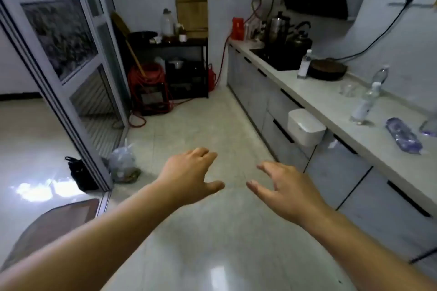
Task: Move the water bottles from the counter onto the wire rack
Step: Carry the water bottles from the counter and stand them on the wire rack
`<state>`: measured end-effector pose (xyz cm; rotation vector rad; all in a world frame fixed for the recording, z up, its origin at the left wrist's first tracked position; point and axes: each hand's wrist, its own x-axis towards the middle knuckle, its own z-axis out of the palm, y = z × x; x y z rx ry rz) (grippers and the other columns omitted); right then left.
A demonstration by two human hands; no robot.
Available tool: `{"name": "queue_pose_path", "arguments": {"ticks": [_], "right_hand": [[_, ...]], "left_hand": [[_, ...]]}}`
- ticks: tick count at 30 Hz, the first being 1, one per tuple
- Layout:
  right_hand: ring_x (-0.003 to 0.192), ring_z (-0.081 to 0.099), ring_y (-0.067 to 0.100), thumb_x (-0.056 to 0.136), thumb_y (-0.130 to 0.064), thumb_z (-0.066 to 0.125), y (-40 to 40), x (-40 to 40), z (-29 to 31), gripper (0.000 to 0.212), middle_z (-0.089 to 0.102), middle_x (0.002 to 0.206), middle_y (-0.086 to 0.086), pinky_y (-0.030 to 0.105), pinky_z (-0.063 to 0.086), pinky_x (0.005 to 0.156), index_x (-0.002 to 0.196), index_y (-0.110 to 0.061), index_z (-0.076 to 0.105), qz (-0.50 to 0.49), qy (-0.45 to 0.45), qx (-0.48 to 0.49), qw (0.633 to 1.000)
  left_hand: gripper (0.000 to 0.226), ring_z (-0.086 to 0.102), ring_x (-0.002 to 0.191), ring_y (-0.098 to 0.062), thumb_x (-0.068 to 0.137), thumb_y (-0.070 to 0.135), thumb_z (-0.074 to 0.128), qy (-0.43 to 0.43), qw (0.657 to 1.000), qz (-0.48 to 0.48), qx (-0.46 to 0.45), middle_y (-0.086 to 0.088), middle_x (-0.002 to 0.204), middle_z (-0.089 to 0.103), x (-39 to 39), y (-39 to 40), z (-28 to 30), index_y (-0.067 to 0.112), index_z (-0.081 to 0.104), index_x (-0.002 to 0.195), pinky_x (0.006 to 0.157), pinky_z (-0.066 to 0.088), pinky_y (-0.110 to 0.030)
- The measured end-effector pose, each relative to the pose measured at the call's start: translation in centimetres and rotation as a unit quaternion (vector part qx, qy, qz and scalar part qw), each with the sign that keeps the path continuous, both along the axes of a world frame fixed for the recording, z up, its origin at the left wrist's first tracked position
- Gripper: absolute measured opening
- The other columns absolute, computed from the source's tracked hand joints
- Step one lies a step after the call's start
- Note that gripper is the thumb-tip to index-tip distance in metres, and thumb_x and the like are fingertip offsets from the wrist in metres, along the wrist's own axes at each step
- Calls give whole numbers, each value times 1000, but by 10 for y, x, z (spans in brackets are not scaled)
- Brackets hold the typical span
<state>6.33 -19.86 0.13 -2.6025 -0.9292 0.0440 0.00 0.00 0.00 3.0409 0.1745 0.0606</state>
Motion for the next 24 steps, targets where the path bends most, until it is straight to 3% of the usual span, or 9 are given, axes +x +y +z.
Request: {"name": "queue_pose_path", "arguments": {"ticks": [5,11,14,18,24], "right_hand": [[109,59,15,84,-55,49,30,2,-72,54,61,126,-2,28,48,87,128,-24,50,-11,94,-31,995],[89,62,12,84,-55,50,124,50,-117,53,63,122,-3,25,46,78,128,-26,50,-44,129,-48,990],[96,61,11,83,-55,52,186,84,-126,52,64,120,-3,25,47,79,126,-26,51,-65,162,-49,983],[102,61,10,82,-54,54,264,138,-132,50,66,118,-2,23,45,79,124,-26,53,-85,195,-57,976],[102,62,13,83,-49,56,338,225,-146,47,66,117,1,26,47,81,124,-25,53,-125,230,-39,965]], "left_hand": [[73,56,115,-20,79,69,45,94,992,73,-47,4,138,51,-22,46,-76,33,31,140,90,49,-35],[74,58,113,-14,76,75,39,110,973,179,-99,12,137,52,-26,154,-133,38,31,140,85,49,-31],[74,58,114,-11,75,76,38,114,953,242,-140,13,133,55,-14,222,-144,38,34,138,83,50,-31],[86,60,110,-12,64,81,26,106,932,303,-165,11,127,60,26,310,-146,35,40,136,82,50,-33],[66,59,112,-19,79,64,48,104,931,257,-236,2,130,59,145,387,-161,29,44,135,91,49,-36]]}}
